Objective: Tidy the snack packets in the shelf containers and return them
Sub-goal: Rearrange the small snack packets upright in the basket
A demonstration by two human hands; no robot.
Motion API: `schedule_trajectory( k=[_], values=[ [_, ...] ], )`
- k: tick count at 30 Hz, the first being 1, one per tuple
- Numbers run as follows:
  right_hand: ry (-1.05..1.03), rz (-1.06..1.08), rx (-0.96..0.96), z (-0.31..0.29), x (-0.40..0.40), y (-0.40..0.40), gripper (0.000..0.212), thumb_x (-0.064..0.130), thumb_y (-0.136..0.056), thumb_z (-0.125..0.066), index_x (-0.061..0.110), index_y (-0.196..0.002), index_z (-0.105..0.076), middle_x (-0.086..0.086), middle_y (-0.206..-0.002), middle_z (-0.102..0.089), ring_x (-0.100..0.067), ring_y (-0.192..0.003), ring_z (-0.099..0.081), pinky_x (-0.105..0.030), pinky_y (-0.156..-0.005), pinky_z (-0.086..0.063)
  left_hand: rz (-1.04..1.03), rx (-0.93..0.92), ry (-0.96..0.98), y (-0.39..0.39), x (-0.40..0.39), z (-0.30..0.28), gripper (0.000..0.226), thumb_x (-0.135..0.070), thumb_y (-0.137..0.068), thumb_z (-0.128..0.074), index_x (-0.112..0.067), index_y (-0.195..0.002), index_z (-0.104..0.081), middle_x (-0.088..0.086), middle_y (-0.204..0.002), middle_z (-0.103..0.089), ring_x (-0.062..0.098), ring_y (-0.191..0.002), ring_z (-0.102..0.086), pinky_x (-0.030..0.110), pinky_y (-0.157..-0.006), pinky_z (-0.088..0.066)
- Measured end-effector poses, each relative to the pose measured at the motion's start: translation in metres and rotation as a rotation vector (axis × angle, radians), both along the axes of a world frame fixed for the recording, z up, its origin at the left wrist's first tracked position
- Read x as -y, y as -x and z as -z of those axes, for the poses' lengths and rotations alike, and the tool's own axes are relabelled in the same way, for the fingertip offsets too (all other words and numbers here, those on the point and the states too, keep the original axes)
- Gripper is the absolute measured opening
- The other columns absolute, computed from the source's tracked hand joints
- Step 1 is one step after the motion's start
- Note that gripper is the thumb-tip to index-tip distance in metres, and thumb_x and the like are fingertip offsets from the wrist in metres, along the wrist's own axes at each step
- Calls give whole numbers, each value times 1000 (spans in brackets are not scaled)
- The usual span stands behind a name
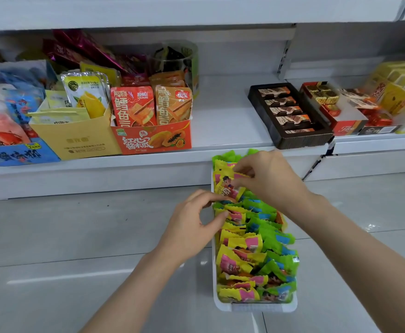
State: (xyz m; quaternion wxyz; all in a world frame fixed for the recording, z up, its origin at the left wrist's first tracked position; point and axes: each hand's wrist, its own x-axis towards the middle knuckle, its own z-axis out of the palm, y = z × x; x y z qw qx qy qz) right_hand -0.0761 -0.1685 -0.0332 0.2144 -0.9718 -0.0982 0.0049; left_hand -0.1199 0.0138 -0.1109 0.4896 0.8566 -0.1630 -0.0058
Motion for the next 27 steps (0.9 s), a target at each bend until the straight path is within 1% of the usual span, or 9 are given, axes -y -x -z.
schedule_trajectory(
  k=[4,8,11,13,16,18,21,24,27],
  values=[
    [107,14,-53,2,-5,-3,17,29,-80,-81,20,-94,-79,-4,-90,-75,-23,-91,-68,-36,-81,-54,18,-3,85,-1,-2,6,24,-21,-88,-74,-20,-112,-72,-10,-112,-65,7,-110,-62,29,-99,-50],
    [245,-29,-77,9,-19,-6,20,34,-89,-71,28,-107,-76,-3,-105,-73,-23,-108,-61,-35,-90,-48,2,20,84,-5,-5,14,19,-28,-86,-75,-30,-104,-69,-16,-133,-50,-5,-125,-48,11,-102,-36],
    [349,-150,-68,4,-15,-6,22,35,-95,-61,36,-113,-74,1,-111,-66,-24,-115,-49,-35,-94,-40,45,19,87,-9,-3,16,17,-28,-87,-75,-22,-101,-67,-17,-147,-43,-11,-133,-39,3,-102,-27],
    [353,-188,-65,5,-12,-3,24,36,-96,-59,37,-117,-72,-2,-115,-58,-24,-118,-47,-35,-93,-36,58,17,88,-12,0,15,17,-25,-86,-75,-21,-100,-66,-17,-148,-44,-9,-134,-40,6,-103,-29],
    [338,-160,-70,9,-9,0,25,37,-96,-60,36,-119,-72,-4,-116,-55,-22,-118,-49,-34,-96,-39,50,1,131,-13,2,17,19,-30,-83,-73,-21,-99,-66,-19,-137,-53,-2,-128,-49,25,-109,-39],
    [208,-130,-110,8,1,-2,23,37,-95,-63,32,-113,-75,-1,-107,-61,-15,-107,-56,-32,-93,-43,66,-15,154,-11,2,16,18,-30,-85,-72,-26,-101,-66,-21,-129,-55,2,-126,-53,35,-109,-43],
    [-88,-2,-68,1,25,-7,18,32,-94,-67,21,-100,-79,18,-84,-59,4,-70,-52,-12,-67,-38,92,-17,116,-10,0,13,19,-40,-85,-67,-39,-103,-63,-27,-127,-54,1,-126,-53,35,-109,-44],
    [-120,95,16,0,42,-10,7,29,-87,-76,24,-90,-79,19,-82,-59,-2,-69,-54,-10,-62,-38,114,-65,71,-10,-7,11,27,-53,-84,-61,-43,-110,-60,-25,-132,-54,0,-126,-52,35,-109,-45],
    [-57,-3,-23,7,35,-15,8,27,-81,-81,22,-87,-81,22,-71,-59,2,-65,-53,-3,-63,-37,127,-166,6,-8,-12,9,42,-67,-81,-58,-52,-118,-46,-29,-137,-48,-1,-128,-50,39,-103,-50]
  ],
)
